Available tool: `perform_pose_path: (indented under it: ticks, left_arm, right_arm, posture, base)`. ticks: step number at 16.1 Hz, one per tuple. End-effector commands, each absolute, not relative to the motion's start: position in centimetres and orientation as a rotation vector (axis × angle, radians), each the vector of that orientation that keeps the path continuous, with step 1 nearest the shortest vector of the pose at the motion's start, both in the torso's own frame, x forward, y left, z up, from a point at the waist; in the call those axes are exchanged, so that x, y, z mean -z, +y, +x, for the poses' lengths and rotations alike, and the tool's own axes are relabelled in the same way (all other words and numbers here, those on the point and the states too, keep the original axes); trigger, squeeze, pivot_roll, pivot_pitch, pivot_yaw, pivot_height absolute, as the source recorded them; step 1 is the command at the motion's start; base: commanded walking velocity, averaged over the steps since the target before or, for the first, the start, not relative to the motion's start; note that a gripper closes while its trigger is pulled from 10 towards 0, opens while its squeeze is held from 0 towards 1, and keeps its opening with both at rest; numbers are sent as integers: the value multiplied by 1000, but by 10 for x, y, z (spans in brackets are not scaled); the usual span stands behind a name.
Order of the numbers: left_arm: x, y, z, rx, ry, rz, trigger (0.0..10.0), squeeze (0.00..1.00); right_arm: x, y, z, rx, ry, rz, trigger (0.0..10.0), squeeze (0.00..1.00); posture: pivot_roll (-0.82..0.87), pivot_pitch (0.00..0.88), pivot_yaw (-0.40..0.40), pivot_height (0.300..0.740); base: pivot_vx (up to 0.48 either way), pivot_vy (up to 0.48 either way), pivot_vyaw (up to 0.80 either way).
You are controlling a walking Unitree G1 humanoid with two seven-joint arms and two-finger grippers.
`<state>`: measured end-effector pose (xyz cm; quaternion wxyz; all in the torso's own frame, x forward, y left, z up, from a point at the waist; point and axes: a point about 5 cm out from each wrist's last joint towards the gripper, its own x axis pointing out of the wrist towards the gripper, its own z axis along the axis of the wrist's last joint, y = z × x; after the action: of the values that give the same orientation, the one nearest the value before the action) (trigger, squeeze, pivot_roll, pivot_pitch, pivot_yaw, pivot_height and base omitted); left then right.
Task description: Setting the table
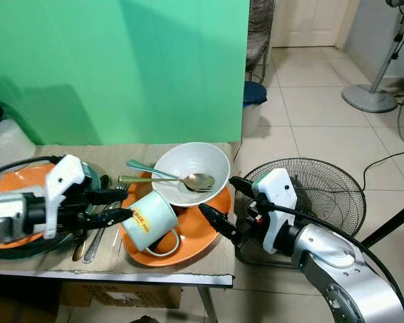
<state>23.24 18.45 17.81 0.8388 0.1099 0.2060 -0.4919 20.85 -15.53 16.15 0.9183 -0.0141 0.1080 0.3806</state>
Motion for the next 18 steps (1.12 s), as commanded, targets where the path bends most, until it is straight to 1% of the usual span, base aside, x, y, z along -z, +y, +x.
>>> perform_pose_path:
  ticks: [1,2,3,5,6,8,10,11,14,16,18]
  left_arm:
    - [-191,187,233,1026,381,232,0,0]
    - [-203,181,240,958,233,211,3176,0]
    - [-205,178,244,907,186,219,10000,0]
    - [-202,166,261,668,96,237,10000,0]
    - [-197,161,265,589,65,230,10000,0]
    - [-187,160,268,492,47,193,10000,0]
    - [-180,165,270,405,50,217,10000,0]
    - [-177,167,270,371,55,211,10000,0]
    - [-174,162,272,373,46,206,10000,0]
    - [-174,160,272,376,44,206,10000,0]
    - [-173,158,271,372,44,218,10000,0]
  right_arm:
    - [-166,-153,206,-787,196,-21,10000,0]
    - [-167,-155,206,-742,179,-16,10000,0]
    - [-169,-156,207,-709,161,-9,10000,0]
    - [-169,-165,215,-448,103,48,10000,0]
    - [-165,-164,218,-352,114,86,10000,0]
    - [-164,-156,222,-319,98,85,10000,0]
    - [-162,-152,223,-302,97,94,10000,0]
    - [-157,-150,224,-278,122,88,10000,0]
    - [-152,-150,226,-228,147,96,10000,0]
    - [-151,-149,227,-231,150,94,10000,0]
    - [-151,-145,229,-256,150,85,10000,0]
  posture:
    - [8,0,125,740]
    - [10,0,124,740]
    - [12,0,122,740]
    - [16,0,123,740]
    - [16,0,123,740]
    - [7,0,126,740]
    - [12,0,123,740]
    - [5,0,127,740]
    - [-3,0,138,740]
    - [1,0,140,740]
    - [14,0,133,740]
  base:
    - [0,0,0]
    - [0,0,0]
    - [0,0,0]
    - [0,0,0]
    - [0,0,0]
    - [0,0,0]
    - [0,0,0]
    - [0,0,0]
    - [-80,0,0]
    - [-274,0,0]
    - [0,0,0]
